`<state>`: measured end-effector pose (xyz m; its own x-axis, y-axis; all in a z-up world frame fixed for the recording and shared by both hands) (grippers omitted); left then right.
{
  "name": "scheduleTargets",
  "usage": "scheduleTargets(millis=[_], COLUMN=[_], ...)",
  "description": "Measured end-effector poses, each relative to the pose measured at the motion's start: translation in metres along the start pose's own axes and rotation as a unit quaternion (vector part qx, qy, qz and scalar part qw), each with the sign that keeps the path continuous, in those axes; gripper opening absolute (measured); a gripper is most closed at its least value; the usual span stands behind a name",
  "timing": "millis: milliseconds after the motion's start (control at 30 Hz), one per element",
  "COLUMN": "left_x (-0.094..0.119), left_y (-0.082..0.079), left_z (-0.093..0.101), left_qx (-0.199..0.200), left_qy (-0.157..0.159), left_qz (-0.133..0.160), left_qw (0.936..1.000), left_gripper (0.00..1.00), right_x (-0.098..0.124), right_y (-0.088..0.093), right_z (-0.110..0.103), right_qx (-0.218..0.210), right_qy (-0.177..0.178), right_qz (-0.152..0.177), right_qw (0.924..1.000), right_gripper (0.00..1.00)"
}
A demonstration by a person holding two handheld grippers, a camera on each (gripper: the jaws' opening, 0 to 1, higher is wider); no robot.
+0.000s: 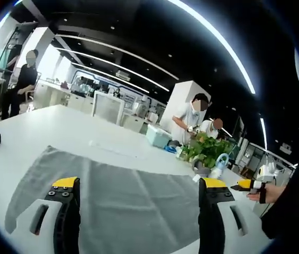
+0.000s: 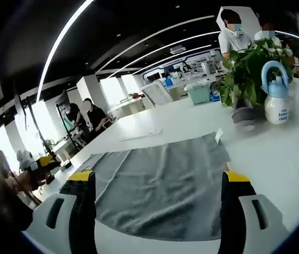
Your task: Fold the towel on the table until its edges align and the towel forms a compact rectangular stack.
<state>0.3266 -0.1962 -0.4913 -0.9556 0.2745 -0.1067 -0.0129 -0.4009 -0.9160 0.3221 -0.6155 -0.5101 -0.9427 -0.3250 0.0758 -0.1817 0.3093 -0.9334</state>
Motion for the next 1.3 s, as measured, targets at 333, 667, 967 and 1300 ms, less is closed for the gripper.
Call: scheduleTargets(millis=[333,667,967,1300], left_x=[-0.008,-0.002,-0.001,-0.005], left_y=[0.006,0.009,0.010,0.015], left_z=[0.005,0.005,0.005,0.016], left_qx=[-0.003,0.008,0.006,0.003], left_qy=[0.018,0.009,0.011,0.028], left_qz=[-0.017,-0.021,-0.029,-0.040], left_qw=[0.9997,0.9997,0.9995,0.9988], left_gripper=[0.97,0.97,0.97,0.97], right_x=[0.002,-0.001,-0.003,0.003], right_y=[-0.009,-0.005,-0.013,-0.024], right_z=[0.012,0.009,0.014,0.026], right_qx=[0.008,0.006,0.015,0.033], right_qy=[0.013,0.006,0.009,0.011], right_qz=[0.009,-0.001,0.002,-0.010], right_qw=[0.9999,1.0000,0.9999,0.9993], right_gripper=[0.99,0.99,0.99,0.99])
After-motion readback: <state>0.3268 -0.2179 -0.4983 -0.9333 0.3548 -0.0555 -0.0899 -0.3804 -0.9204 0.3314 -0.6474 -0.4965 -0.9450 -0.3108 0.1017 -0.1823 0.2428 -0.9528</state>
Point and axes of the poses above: the point that each gripper's makers call its tool centre point, and the gripper's own axes: x roughly backward along the fingers, z roughly to its right, y roughly out of its underside, the point moved 4 cm from there along x, roughly backward along the fingers, and after that the axes turned 15 degrees about z, right-handed, at the moved point
